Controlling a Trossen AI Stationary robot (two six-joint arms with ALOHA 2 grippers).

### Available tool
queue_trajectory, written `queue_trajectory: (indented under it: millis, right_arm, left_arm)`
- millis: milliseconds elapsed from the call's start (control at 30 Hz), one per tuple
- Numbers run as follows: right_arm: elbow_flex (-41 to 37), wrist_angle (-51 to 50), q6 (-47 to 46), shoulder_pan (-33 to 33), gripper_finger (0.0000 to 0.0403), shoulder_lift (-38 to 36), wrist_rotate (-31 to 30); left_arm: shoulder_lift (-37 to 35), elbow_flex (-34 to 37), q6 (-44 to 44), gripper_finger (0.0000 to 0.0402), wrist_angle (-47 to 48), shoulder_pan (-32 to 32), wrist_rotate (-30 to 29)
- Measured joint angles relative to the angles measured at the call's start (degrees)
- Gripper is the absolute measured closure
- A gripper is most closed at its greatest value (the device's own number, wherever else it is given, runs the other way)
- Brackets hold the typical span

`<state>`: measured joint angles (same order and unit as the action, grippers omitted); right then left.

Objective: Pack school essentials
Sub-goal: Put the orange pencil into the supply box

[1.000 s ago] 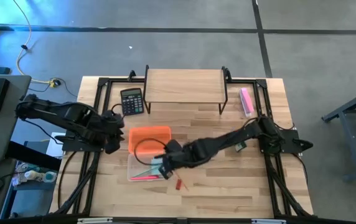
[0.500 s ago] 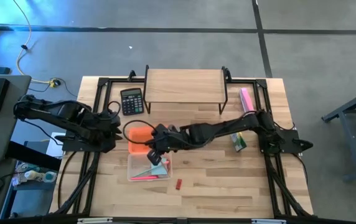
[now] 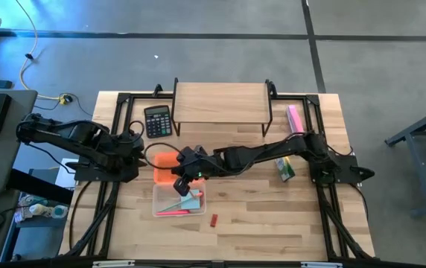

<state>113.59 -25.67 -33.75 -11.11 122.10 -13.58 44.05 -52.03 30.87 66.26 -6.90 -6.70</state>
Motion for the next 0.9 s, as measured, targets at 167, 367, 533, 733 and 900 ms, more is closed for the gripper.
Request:
queue_trajectory:
  millis: [167,367,533,733,900]
  right_arm:
    - [-0.17,1.95,1.98,-0.02,0.0391,2.82,4.93]
    - [-0.17,2.03,5.44,0.29,0.0391,3.72,10.69]
    - [-0.12,2.49,8.79,1.11,0.0391,3.69,12.78]
    - [-0.1,3.99,9.62,1.44,0.0391,4.97,16.77]
    - [-0.12,3.14,9.32,1.36,0.0391,5.6,17.35]
  left_arm:
    - [0.0,0.0,0.29,0.0275,-0.11,0.0,-0.24]
    - [0.0,0.0,0.46,0.0275,-0.11,0.0,-0.6]
    - [0.0,0.0,1.86,0.0275,-0.11,0.0,-1.65]
    - [0.0,0.0,1.95,0.0275,-0.11,0.0,-1.67]
    - [0.02,0.0,2.05,0.0275,-0.13,-0.01,-1.66]
